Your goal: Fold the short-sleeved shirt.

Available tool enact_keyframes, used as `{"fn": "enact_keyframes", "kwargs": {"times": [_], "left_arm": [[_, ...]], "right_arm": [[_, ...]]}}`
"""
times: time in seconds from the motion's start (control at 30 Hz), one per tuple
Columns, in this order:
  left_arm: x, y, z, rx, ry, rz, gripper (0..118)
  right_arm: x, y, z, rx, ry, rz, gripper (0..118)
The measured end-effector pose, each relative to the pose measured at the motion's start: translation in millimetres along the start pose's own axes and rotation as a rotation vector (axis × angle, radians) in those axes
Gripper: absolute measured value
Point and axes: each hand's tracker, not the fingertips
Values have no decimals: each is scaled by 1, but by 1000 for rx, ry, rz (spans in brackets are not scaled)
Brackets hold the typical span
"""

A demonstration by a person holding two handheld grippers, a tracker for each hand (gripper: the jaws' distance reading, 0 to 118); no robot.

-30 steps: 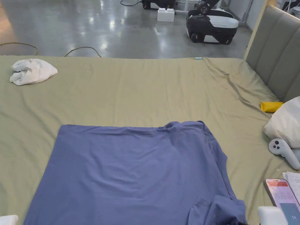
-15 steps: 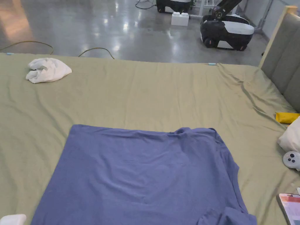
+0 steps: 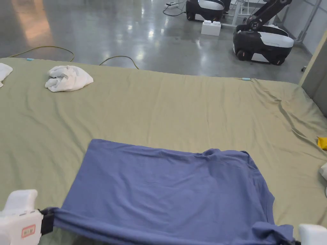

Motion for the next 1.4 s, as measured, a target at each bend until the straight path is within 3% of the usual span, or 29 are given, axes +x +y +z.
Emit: {"fn": "enact_keyframes", "kwargs": {"times": [0.27, 0.67, 0.7, 0.77, 0.83, 0.9, 1.07, 1.2, 1.3, 1.4], "left_arm": [[15, 76, -54, -8, 14, -9, 9], [18, 89, -149, -155, 46, 27, 9], [19, 88, -151, -159, 47, 20, 10], [22, 85, -152, -148, 58, 3, 18], [23, 84, -144, -132, 64, -9, 52], [24, 86, -129, -58, 54, -21, 57], [30, 78, -64, 191, -33, -12, 58], [41, 58, -20, 393, -25, -55, 58], [51, 37, 5, 485, -11, -77, 54], [64, 15, 29, 529, 3, -83, 26]], "right_arm": [[12, 75, -77, 4, 44, -56, 8], [10, 85, -166, -120, 21, -67, 12], [10, 83, -170, -128, 17, -61, 15], [8, 78, -171, -118, 19, -47, 32], [9, 76, -163, -90, 9, -47, 56], [9, 77, -144, -9, 4, -67, 68], [7, 77, -86, 239, 23, -133, 69], [-11, 69, -42, 395, 10, -139, 69], [-29, 59, -21, 480, 18, -115, 61], [-47, 47, -5, 526, 7, -88, 3]]}}
